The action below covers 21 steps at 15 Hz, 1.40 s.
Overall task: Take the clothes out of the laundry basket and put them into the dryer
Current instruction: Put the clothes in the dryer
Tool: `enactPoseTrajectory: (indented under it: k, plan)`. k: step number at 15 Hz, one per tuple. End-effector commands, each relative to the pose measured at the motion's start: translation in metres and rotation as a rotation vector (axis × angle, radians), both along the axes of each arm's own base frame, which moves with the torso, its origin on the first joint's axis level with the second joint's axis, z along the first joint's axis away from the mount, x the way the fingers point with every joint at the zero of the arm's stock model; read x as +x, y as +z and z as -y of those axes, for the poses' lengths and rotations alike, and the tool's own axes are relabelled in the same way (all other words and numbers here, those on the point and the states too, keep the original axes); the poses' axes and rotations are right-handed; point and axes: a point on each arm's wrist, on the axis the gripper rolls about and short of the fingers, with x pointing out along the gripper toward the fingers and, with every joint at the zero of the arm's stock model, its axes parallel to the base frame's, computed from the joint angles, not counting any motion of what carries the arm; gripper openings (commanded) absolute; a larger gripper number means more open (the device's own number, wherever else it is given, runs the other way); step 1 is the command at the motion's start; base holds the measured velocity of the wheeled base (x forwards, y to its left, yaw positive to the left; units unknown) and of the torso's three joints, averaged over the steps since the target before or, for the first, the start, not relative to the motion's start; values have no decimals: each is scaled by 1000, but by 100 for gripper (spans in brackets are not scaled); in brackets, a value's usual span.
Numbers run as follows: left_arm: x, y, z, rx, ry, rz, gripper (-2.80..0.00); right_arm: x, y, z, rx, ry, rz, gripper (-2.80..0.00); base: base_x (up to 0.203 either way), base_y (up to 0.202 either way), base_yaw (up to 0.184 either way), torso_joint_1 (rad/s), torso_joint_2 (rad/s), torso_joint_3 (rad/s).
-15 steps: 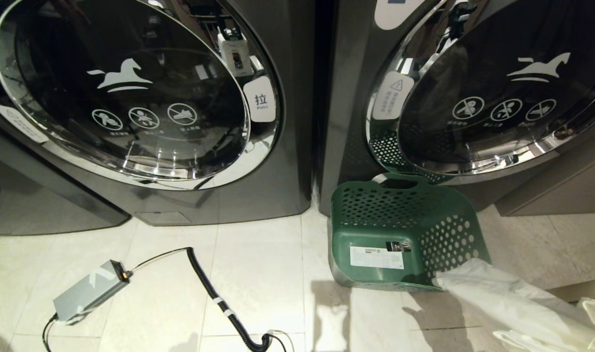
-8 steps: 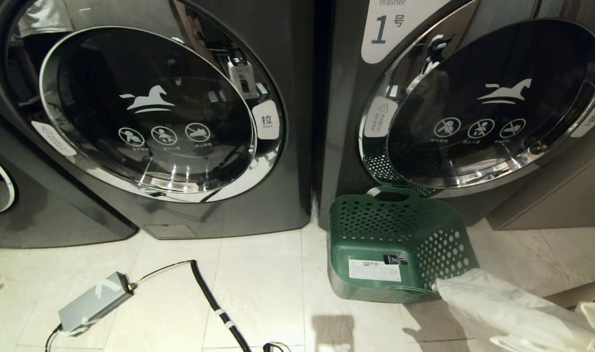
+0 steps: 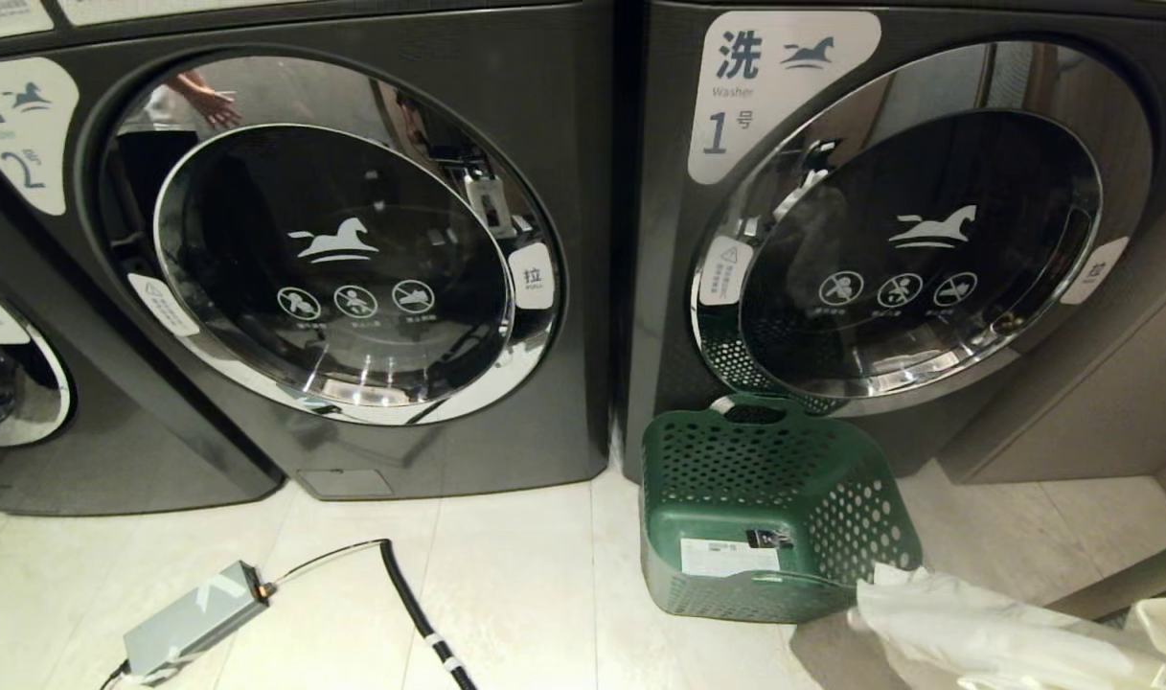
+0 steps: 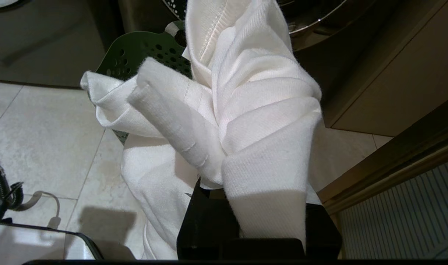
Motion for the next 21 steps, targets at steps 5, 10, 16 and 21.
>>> enactPoseTrajectory:
  k: [5,10,16,21]
  plan:
    - [0,0,0,0,0,0,-280,0,0,0,-2,0,-3,-280,0,0,0,-1,5,203]
    - [0,0,0,0,0,-1,-280,0,0,0,-2,0,-4,-280,0,0,0,1,4,201]
    - [0,0,0,0,0,-1,-280,0,0,0,2,0,-4,-280,0,0,0,5,2,203]
    - [0,0,0,1,0,-1,-280,0,0,0,15,-2,-4,-280,0,0,0,2,2,166]
